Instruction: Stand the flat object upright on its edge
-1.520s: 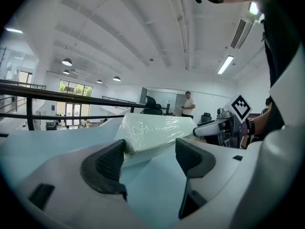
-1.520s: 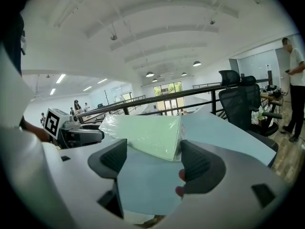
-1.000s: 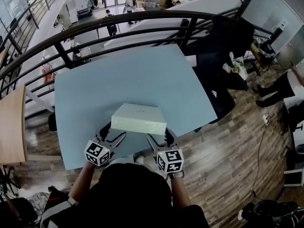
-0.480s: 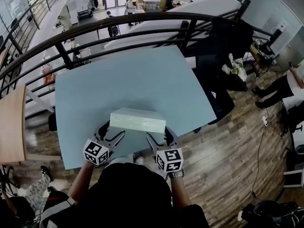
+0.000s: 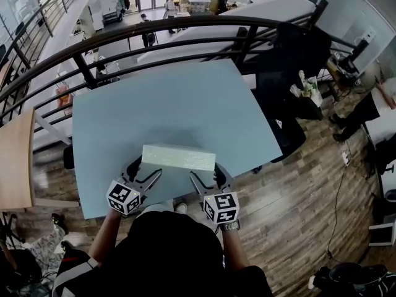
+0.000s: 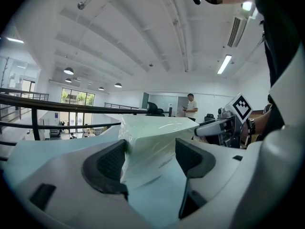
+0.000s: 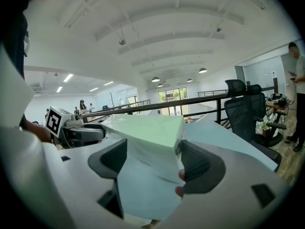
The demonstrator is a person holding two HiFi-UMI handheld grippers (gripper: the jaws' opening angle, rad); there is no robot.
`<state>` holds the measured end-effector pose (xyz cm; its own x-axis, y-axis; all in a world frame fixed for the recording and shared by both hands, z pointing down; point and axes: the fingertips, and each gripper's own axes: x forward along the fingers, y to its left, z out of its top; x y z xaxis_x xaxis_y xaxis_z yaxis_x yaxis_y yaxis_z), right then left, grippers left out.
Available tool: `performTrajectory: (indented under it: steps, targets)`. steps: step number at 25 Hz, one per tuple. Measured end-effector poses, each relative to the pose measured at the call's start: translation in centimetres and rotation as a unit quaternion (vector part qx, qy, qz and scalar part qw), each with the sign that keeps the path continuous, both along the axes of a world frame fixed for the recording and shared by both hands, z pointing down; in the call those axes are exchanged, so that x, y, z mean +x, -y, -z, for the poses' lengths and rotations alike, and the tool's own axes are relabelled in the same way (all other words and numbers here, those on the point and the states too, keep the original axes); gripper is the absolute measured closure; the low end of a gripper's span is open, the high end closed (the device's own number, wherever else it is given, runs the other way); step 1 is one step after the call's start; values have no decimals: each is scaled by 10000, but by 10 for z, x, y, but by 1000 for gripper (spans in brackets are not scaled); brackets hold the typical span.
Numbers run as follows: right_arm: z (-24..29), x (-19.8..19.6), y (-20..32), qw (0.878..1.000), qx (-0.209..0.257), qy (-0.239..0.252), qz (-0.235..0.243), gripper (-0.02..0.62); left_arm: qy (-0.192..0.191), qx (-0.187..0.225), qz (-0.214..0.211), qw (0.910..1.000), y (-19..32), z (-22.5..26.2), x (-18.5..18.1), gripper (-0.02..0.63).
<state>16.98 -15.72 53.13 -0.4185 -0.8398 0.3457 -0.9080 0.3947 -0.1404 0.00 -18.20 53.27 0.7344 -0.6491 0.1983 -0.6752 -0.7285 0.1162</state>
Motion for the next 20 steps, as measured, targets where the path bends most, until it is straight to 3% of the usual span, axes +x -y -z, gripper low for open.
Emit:
performTrajectory:
  steps: [20]
  targets:
    - [13, -8, 21, 9999, 65, 67, 134, 265, 32, 127, 291, 9995, 8, 12, -10, 284]
